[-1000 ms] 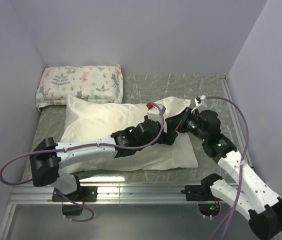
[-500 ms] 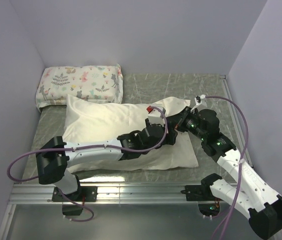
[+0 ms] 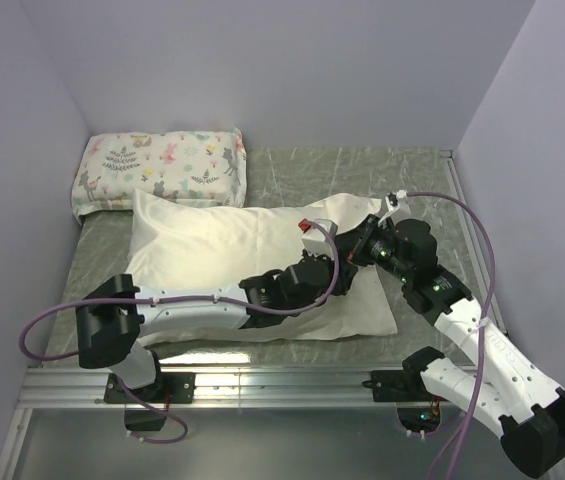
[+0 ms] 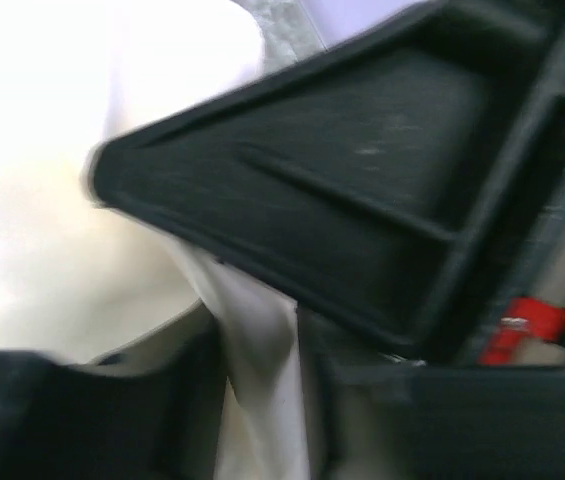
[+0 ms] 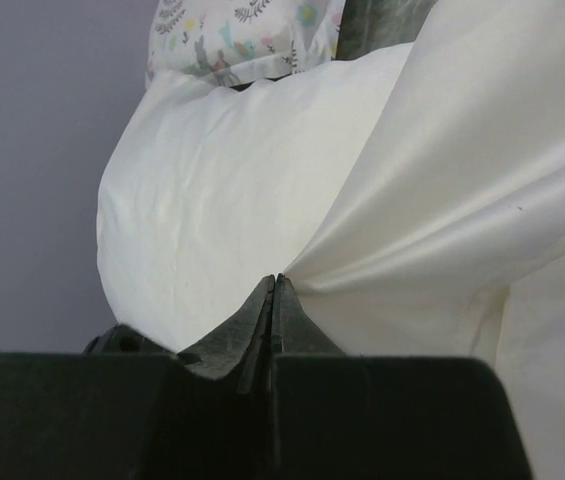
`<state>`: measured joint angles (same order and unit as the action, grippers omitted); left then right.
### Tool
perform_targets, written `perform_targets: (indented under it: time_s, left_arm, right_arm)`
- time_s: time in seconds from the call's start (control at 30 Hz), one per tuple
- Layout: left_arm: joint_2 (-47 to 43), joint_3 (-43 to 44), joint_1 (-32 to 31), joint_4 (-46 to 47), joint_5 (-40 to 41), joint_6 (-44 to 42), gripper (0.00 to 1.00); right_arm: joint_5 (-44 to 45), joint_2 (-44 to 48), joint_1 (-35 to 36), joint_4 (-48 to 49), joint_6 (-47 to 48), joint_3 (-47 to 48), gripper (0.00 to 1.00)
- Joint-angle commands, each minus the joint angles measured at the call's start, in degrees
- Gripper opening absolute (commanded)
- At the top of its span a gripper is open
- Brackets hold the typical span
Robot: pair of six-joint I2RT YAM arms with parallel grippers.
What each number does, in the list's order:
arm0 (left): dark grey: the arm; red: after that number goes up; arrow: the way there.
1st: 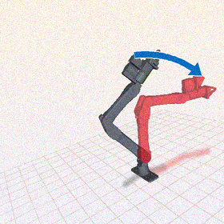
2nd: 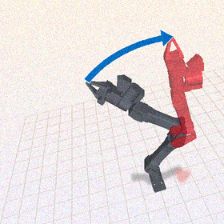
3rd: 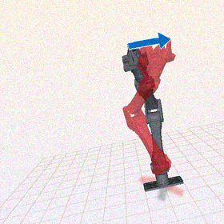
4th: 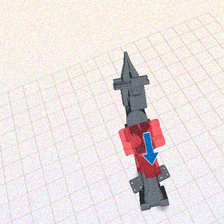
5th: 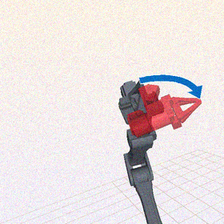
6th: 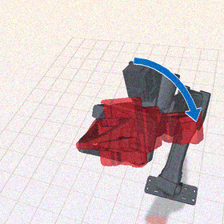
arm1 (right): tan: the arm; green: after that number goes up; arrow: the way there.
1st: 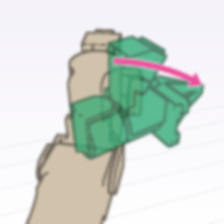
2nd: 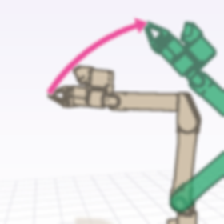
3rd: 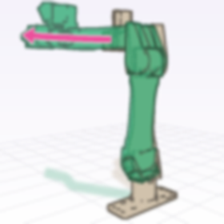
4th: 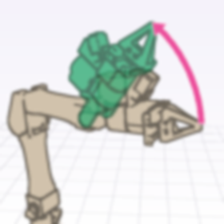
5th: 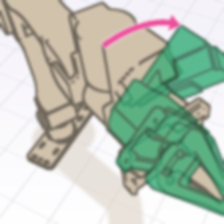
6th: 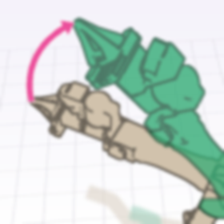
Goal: Remove the pillowcase from the pillow
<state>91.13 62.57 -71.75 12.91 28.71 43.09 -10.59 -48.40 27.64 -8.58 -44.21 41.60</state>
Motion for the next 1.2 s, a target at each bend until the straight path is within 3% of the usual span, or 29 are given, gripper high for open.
perform_targets:
  time_s: [0.0,0.03,0.1,0.2,0.23,0.3,0.33,0.43,0.6,0.7,0.73,0.77,0.87,1.0,1.17]
  left_arm:
    - [0.36,0.98,-1.99,6.52,-3.66,-1.43,0.28]
    - [0.27,0.81,-1.99,6.26,-3.49,-1.34,0.14]
    - [-0.78,0.10,-1.99,5.20,-3.14,-0.47,0.02]
    - [-3.24,-2.70,-1.99,1.88,-0.42,1.89,0.00]
    - [-3.94,-3.23,-1.99,0.82,0.81,2.52,0.00]
    - [-6.22,-4.90,-1.99,-3.30,4.41,5.06,0.00]
    - [-7.10,-5.52,-1.99,-4.46,5.56,5.77,0.00]
    - [-11.84,-8.15,-1.73,-9.37,9.43,9.11,0.00]
    - [-17.21,-13.33,0.29,-14.66,10.67,12.98,0.01]
    - [-20.29,-16.23,1.26,-15.54,10.14,13.68,0.01]
    - [-20.81,-16.68,1.43,-15.72,10.14,13.86,0.00]
    - [-21.43,-17.21,1.78,-16.15,9.79,13.95,0.01]
    - [-21.61,-18.00,2.14,-16.60,9.35,13.86,0.00]
    - [-20.73,-17.83,3.36,-17.30,8.82,13.43,0.00]
    - [-19.33,-18.27,7.40,-15.55,4.79,11.76,0.00]
  right_arm:
    - [-0.75,0.06,1.28,0.06,1.31,2.08,0.00]
    - [-0.14,0.24,1.19,-0.21,1.49,2.08,0.00]
    - [0.92,0.59,1.19,-1.61,2.45,1.99,0.00]
    - [3.02,1.55,1.19,-4.07,3.86,2.60,0.07]
    - [3.81,2.17,1.10,-4.77,4.21,3.30,0.21]
    - [6.10,2.87,0.93,-7.31,5.35,4.27,0.35]
    - [6.80,3.83,0.75,-8.11,5.79,5.14,0.47]
    - [9.09,6.11,-0.12,-11.02,6.76,6.20,0.60]
    - [10.07,9.63,-1.09,-13.48,6.85,4.20,0.54]
    - [9.71,10.78,-1.18,-13.31,6.33,2.17,0.44]
    - [8.84,11.57,-1.10,-13.13,6.32,0.69,0.37]
    - [8.22,11.92,-1.10,-12.78,6.32,-0.03,0.37]
    - [5.58,11.67,-1.18,-13.39,6.94,-1.79,0.41]
    - [6.37,11.75,-1.01,-14.89,7.55,-5.12,0.59]
    - [7.07,12.63,-0.66,-16.20,8.34,-6.45,0.70]
